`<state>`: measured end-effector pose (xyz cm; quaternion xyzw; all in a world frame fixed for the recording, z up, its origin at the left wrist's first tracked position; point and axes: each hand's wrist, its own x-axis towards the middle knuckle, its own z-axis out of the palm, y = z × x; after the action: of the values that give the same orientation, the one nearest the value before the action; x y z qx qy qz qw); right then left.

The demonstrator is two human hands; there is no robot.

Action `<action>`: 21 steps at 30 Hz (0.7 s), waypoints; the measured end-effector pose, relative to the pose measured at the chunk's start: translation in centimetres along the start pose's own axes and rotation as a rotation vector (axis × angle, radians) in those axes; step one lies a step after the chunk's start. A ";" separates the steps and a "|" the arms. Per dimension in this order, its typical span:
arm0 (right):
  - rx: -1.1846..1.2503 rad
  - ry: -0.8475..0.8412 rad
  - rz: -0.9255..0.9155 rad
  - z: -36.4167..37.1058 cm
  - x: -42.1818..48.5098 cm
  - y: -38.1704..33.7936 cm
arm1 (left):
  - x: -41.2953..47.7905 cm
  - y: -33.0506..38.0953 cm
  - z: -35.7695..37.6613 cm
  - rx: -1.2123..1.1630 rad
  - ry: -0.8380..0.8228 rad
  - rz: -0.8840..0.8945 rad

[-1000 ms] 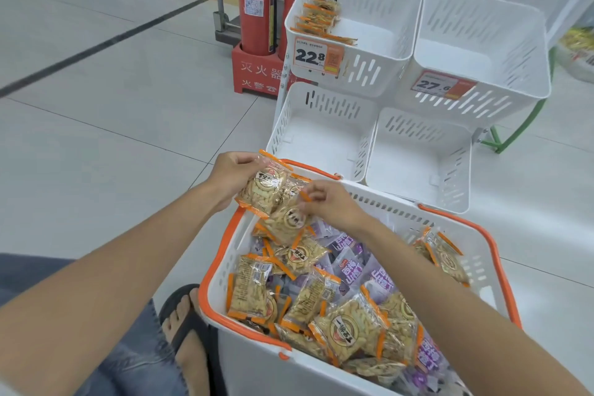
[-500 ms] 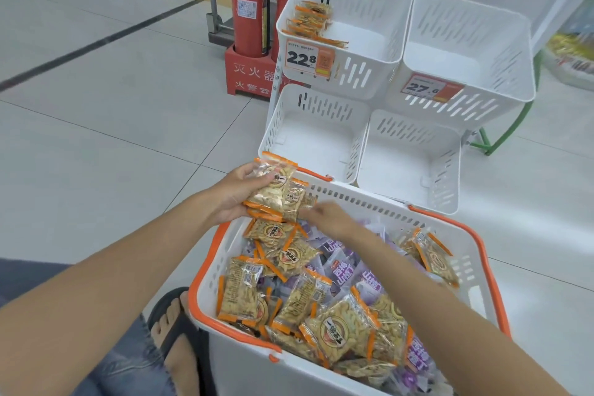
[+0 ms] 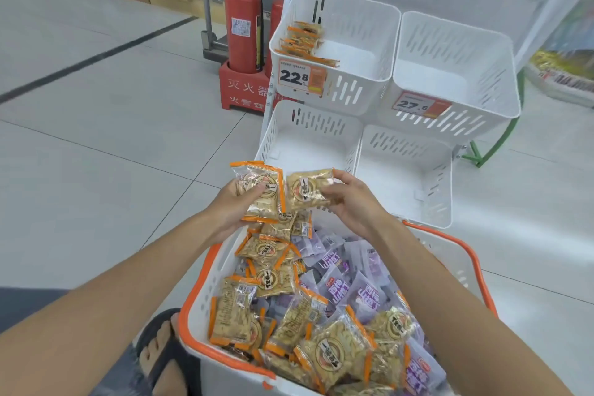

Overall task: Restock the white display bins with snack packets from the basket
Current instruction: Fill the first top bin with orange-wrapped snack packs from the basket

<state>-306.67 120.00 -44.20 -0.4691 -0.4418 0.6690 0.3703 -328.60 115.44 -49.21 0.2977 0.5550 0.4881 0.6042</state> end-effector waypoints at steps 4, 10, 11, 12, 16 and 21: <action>0.045 0.071 0.014 2.4 -0.5 0.9 | -0.6 0.5 2.2 -0.172 -0.074 0.011; 0.063 0.241 -0.026 3.5 -0.8 2.1 | -1.3 2.5 4.4 -0.179 0.006 0.159; 0.038 0.278 -0.058 3.6 -0.7 2.1 | -1.4 2.8 4.5 -0.192 0.027 0.168; 0.013 0.318 -0.098 3.6 -0.6 1.9 | -1.5 3.0 4.7 -0.208 0.040 0.175; -0.270 0.301 -0.194 3.7 -1.0 0.5 | -1.9 3.6 5.6 -0.085 -0.054 0.205; -0.332 0.095 -0.146 3.0 0.0 -3.7 | -1.5 5.6 6.6 -0.033 -0.154 0.193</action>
<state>-309.18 120.47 -40.23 -0.5218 -0.5610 0.5352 0.3557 -323.52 117.22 -42.25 0.3764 0.4677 0.5289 0.5999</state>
